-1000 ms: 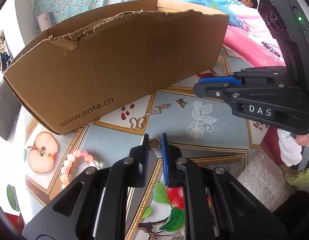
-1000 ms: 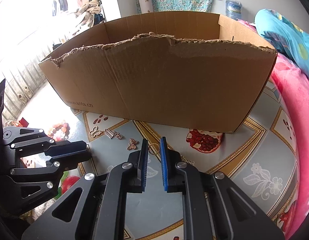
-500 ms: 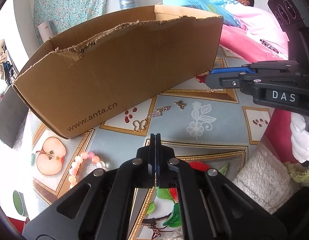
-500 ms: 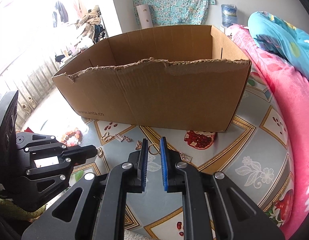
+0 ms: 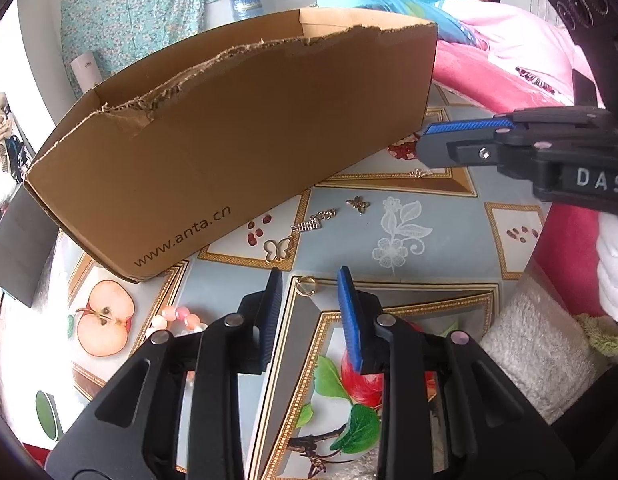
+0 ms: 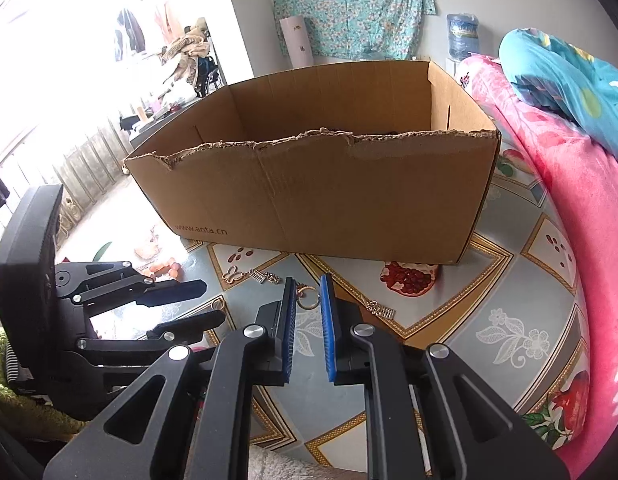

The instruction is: Organize jewelry

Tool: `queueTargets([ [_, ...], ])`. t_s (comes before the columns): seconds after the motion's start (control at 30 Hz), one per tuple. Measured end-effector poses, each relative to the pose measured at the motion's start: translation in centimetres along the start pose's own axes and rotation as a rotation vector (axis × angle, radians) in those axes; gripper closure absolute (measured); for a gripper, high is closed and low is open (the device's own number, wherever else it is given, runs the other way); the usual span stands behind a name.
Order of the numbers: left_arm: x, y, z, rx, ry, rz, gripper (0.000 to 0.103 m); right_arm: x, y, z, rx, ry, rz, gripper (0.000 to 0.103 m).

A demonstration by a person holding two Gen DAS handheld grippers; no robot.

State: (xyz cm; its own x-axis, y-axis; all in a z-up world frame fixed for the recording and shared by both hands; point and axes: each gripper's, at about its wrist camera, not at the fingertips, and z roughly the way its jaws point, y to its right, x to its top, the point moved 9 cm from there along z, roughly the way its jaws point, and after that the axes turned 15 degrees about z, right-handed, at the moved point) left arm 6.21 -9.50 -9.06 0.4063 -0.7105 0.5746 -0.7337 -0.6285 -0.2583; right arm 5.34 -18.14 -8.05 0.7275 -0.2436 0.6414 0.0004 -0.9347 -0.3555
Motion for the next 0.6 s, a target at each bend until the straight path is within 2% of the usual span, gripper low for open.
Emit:
queueTargets([
  [0.03, -0.13, 0.06, 0.26, 0.003, -0.011, 0.013, 0.089, 0.02, -0.01, -0.05, 0.0, 0.001, 0.001, 0.09],
  [0.2, 0.06, 0.09, 0.22, -0.038, 0.009, 0.014, 0.095, 0.0, -0.09, -0.34, 0.003, 0.006, 0.0, 0.09],
  [0.33, -0.06, -0.04, 0.05, -0.041, 0.019, 0.012, 0.099, 0.03, -0.25, -0.53, 0.01, 0.01, -0.001, 0.09],
  [0.6, 0.0, 0.11, -0.72, -0.057, 0.042, -0.018, 0.1, -0.11, -0.72, -0.93, 0.015, 0.014, -0.01, 0.09],
])
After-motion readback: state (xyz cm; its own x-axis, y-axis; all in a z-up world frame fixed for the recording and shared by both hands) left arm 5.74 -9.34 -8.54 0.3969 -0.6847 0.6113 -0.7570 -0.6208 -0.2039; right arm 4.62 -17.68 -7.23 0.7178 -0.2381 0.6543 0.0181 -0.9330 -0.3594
